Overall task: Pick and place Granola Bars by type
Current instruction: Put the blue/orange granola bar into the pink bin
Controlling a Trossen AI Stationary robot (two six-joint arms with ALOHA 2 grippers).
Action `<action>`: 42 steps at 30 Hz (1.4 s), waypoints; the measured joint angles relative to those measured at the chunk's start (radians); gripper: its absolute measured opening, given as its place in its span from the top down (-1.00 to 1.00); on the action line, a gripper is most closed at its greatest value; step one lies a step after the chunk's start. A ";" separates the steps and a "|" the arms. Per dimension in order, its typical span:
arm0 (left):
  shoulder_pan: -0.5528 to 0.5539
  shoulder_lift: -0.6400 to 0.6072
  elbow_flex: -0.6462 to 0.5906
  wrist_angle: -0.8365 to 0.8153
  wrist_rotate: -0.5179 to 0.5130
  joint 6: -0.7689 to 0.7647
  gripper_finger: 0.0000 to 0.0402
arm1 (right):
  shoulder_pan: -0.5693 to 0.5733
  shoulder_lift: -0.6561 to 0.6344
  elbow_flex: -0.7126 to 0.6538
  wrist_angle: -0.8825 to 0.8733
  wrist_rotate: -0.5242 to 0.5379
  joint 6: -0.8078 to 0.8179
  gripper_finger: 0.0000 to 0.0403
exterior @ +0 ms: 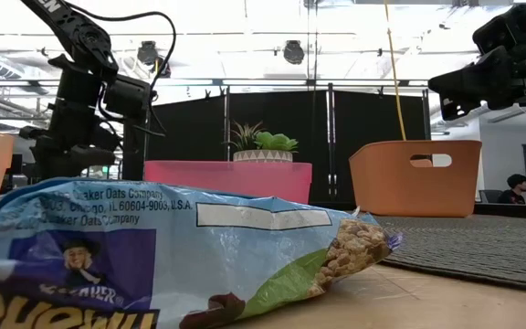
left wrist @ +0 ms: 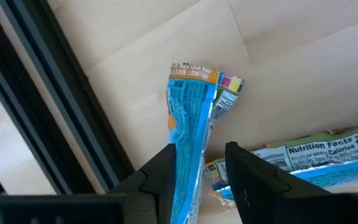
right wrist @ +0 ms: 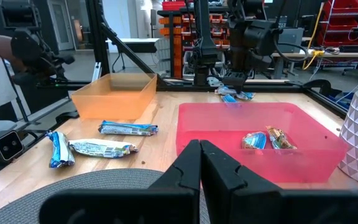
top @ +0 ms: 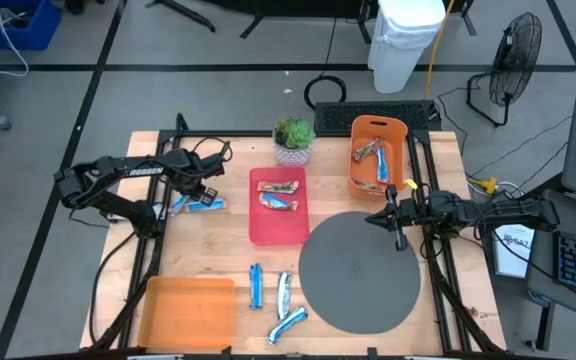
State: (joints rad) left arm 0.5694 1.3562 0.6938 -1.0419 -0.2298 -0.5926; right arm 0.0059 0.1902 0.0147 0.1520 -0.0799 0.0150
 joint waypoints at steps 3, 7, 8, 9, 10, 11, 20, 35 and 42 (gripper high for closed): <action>0.000 0.000 -0.017 0.000 0.028 -0.023 0.29 | 0.000 0.000 0.000 0.000 0.000 0.000 1.00; 0.000 0.000 -0.050 0.000 0.026 -0.038 0.29 | 0.000 0.000 0.000 0.000 0.000 0.000 1.00; 0.000 0.000 -0.058 -0.001 0.022 -0.038 0.29 | 0.000 0.000 0.000 0.000 0.000 0.000 1.00; 0.000 0.000 -0.065 -0.001 0.021 -0.039 0.29 | 0.000 0.000 0.000 0.000 0.000 0.000 1.00; 0.000 0.000 -0.070 -0.001 0.021 -0.041 0.29 | 0.000 0.000 0.000 0.000 0.000 0.000 1.00; 0.000 0.000 -0.075 0.000 0.020 -0.041 0.29 | 0.000 0.000 0.000 0.000 0.000 0.000 1.00; 0.000 0.000 -0.082 0.000 0.004 -0.048 0.29 | 0.000 0.000 0.000 0.000 0.000 0.000 1.00; 0.000 0.000 -0.082 0.001 0.002 -0.052 0.29 | 0.000 0.000 0.000 0.000 0.000 0.000 1.00; 0.000 0.000 -0.082 0.006 0.000 -0.052 0.29 | 0.000 0.000 0.000 0.000 0.000 0.000 1.00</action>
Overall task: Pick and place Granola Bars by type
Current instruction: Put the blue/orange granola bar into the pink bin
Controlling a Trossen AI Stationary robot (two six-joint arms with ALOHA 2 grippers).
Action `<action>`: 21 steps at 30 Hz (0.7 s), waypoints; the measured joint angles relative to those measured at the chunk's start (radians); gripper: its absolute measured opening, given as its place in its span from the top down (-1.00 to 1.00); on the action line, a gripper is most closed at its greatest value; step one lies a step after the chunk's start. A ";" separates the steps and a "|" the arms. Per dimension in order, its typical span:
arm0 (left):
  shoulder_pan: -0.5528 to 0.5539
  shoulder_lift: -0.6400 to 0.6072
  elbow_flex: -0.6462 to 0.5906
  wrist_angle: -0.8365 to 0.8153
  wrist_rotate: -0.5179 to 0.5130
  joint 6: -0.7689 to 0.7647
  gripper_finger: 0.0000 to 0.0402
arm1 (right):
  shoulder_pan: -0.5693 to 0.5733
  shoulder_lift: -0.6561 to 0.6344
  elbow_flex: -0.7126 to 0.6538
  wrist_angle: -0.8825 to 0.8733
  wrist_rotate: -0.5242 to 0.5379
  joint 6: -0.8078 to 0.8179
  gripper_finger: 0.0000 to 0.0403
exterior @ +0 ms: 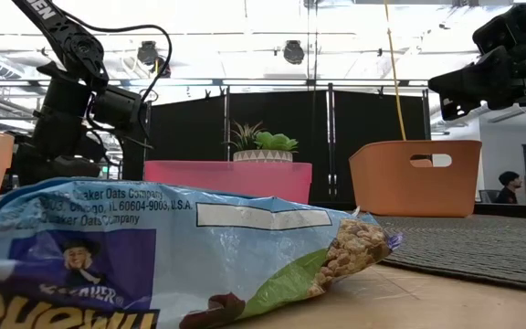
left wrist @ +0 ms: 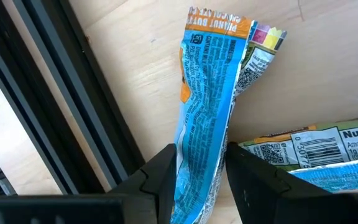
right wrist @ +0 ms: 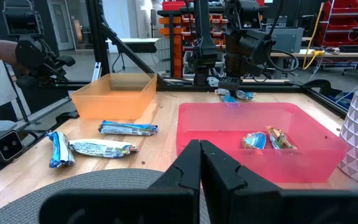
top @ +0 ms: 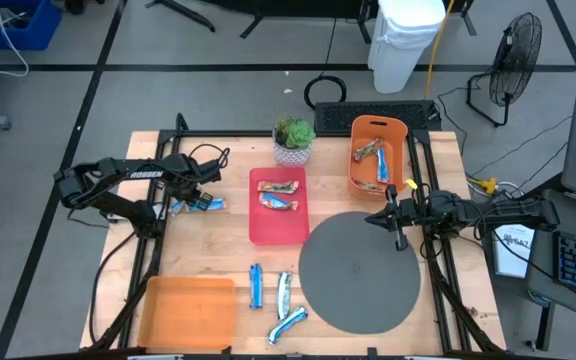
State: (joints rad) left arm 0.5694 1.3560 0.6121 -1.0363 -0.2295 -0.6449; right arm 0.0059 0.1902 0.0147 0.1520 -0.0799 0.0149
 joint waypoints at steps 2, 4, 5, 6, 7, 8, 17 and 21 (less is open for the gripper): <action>0.000 0.000 0.000 0.002 0.000 0.000 0.29 | 0.000 0.000 0.000 0.000 0.000 0.000 1.00; 0.000 0.000 0.000 0.003 0.000 0.000 0.29 | 0.000 0.000 0.000 0.000 0.000 0.000 1.00; 0.000 0.000 0.000 0.006 0.000 0.000 0.29 | 0.000 0.000 0.000 0.000 0.000 0.000 1.00; 0.000 0.000 0.000 0.012 0.001 0.000 0.29 | 0.000 0.000 0.000 0.000 0.000 0.000 1.00; 0.000 0.000 0.000 0.019 0.001 0.001 0.29 | 0.000 0.000 0.000 0.000 0.000 0.000 1.00; 0.000 0.000 0.000 0.028 0.001 0.005 0.29 | 0.000 0.000 0.000 0.000 0.000 0.000 1.00; 0.000 0.000 0.000 0.054 0.012 0.014 0.29 | 0.000 0.000 0.000 0.000 0.000 0.000 1.00; 0.000 0.000 0.000 0.054 0.012 0.014 0.29 | 0.000 0.000 0.000 0.000 0.000 0.000 1.00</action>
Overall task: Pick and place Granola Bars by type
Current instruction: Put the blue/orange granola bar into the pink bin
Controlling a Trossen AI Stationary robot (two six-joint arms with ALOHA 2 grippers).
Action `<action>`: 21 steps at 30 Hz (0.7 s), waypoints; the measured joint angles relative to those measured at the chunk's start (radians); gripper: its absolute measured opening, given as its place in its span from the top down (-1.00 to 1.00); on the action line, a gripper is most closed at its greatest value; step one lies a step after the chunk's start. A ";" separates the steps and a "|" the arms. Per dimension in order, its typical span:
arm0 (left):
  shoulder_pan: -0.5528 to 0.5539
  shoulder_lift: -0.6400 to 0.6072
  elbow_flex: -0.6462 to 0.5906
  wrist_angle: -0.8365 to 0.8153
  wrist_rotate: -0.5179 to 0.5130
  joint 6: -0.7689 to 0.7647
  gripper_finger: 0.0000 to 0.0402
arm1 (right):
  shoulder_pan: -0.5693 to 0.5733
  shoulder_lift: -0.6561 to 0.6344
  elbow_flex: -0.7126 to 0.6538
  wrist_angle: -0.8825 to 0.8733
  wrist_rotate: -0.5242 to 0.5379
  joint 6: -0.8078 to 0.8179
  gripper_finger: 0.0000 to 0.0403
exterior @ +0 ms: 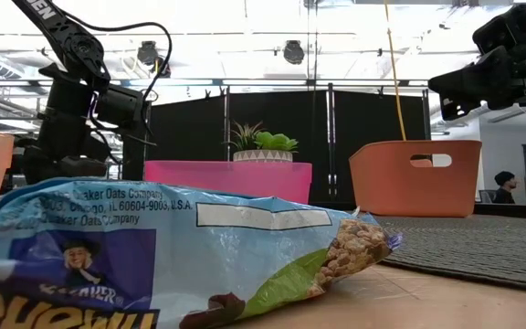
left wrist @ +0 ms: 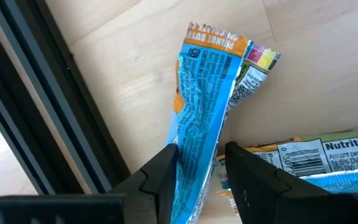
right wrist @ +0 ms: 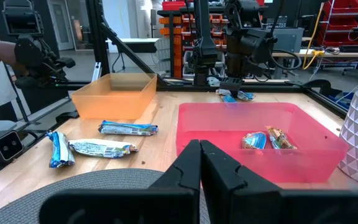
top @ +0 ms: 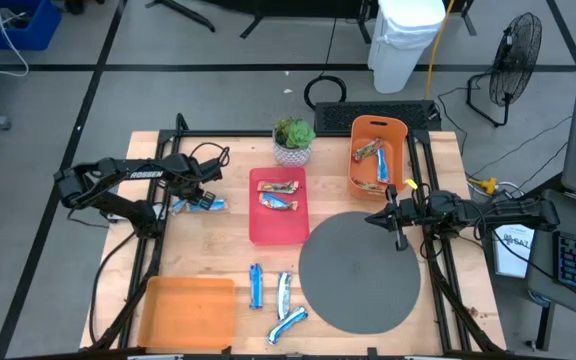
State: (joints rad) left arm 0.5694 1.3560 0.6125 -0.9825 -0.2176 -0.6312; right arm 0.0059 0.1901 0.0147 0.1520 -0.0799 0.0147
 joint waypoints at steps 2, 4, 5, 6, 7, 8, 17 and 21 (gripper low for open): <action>0.000 0.000 0.000 0.000 0.000 0.000 0.29 | 0.000 0.000 0.000 0.000 0.000 0.000 1.00; 0.000 0.000 0.000 0.000 -0.003 0.000 0.29 | 0.000 0.000 0.000 0.000 0.000 0.000 1.00; 0.000 0.000 0.000 0.000 -0.009 0.000 0.29 | 0.000 0.000 0.000 0.000 0.000 0.000 1.00; 0.000 0.000 0.000 0.000 -0.016 0.000 0.29 | 0.000 0.000 0.000 0.000 0.000 0.000 1.00; 0.000 0.000 0.000 0.000 -0.020 0.000 0.29 | 0.000 0.000 0.000 0.000 0.000 0.000 1.00; 0.000 0.000 0.000 0.000 -0.021 0.000 0.29 | 0.000 0.000 0.000 0.000 0.000 0.000 1.00; 0.000 0.000 0.000 0.000 -0.021 -0.001 0.29 | 0.000 0.000 0.000 0.000 0.000 0.000 1.00; 0.000 0.000 0.000 0.000 -0.020 0.001 0.29 | 0.000 0.000 0.000 0.000 0.000 0.000 1.00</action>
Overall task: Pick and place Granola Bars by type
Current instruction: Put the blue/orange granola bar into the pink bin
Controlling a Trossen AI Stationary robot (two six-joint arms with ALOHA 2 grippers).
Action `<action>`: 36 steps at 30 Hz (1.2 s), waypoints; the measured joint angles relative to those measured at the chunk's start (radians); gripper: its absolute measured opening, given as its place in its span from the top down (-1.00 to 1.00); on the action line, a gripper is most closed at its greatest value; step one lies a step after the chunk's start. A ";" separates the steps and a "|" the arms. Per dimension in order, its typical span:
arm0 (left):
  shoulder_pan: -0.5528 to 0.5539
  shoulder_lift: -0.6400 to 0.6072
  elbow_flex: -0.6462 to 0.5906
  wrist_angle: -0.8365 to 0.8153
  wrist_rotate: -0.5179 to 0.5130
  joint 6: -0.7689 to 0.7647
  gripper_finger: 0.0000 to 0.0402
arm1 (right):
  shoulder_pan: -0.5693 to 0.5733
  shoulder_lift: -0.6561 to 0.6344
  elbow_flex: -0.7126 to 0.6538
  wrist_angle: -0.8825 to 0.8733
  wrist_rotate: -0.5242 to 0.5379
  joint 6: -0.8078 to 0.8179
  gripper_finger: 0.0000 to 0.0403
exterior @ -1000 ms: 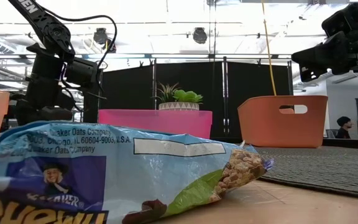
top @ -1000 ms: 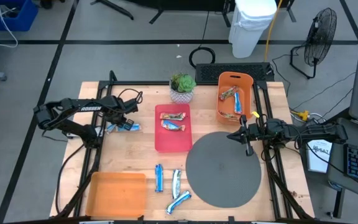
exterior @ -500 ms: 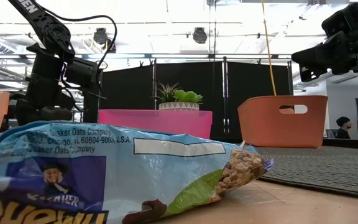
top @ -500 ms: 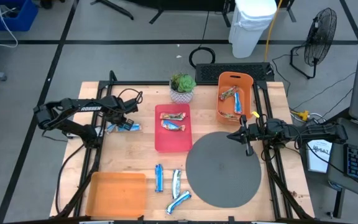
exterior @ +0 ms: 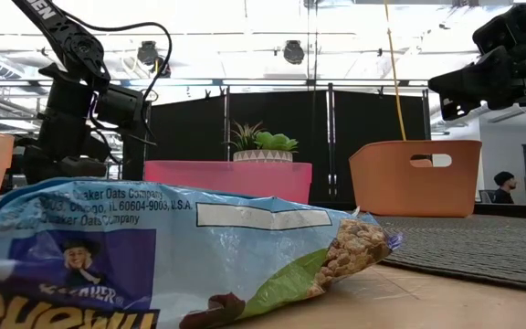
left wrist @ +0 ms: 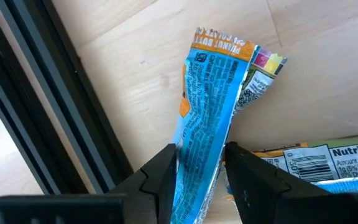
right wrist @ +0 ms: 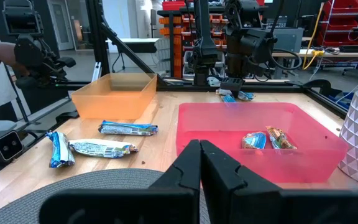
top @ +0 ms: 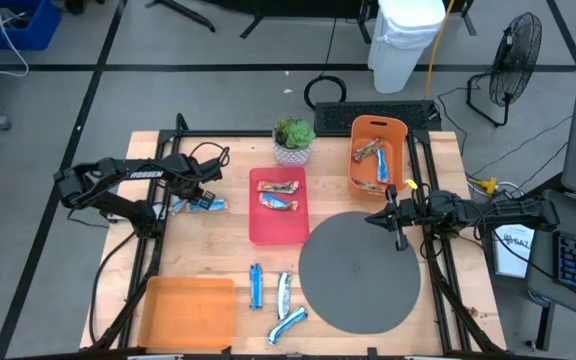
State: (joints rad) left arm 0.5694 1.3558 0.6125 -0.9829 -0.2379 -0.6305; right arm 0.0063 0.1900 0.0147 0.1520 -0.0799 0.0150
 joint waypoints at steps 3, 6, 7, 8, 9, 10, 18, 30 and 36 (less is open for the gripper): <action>0.000 0.000 0.000 0.000 0.001 0.004 0.29 | 0.000 0.000 0.000 0.000 0.000 0.000 1.00; 0.000 0.000 0.000 0.000 0.001 0.004 0.29 | 0.000 0.000 0.000 0.000 0.000 0.000 1.00; 0.000 0.000 0.000 0.000 0.001 0.005 0.29 | 0.000 0.000 0.000 0.000 0.000 0.000 1.00; 0.000 0.000 0.000 0.000 0.001 0.005 0.29 | 0.000 0.000 0.000 0.000 0.000 0.000 1.00; 0.000 0.000 0.000 0.000 0.001 0.005 0.29 | 0.000 0.000 0.000 0.000 0.000 0.000 1.00; 0.000 0.000 0.000 0.000 0.001 0.005 0.29 | 0.000 0.000 0.000 0.000 0.000 0.000 1.00; 0.000 0.000 0.000 0.011 0.001 0.007 0.29 | 0.000 0.000 0.000 0.000 0.000 0.000 1.00; 0.000 0.000 0.000 0.013 0.003 0.007 0.57 | 0.000 0.000 0.000 0.000 0.000 0.000 1.00; 0.000 0.000 0.000 0.012 0.003 0.007 0.89 | 0.000 0.000 0.000 0.000 0.000 0.000 1.00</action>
State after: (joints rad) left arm 0.5690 1.3560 0.6128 -0.9707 -0.2352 -0.6239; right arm 0.0059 0.1902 0.0147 0.1520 -0.0799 0.0149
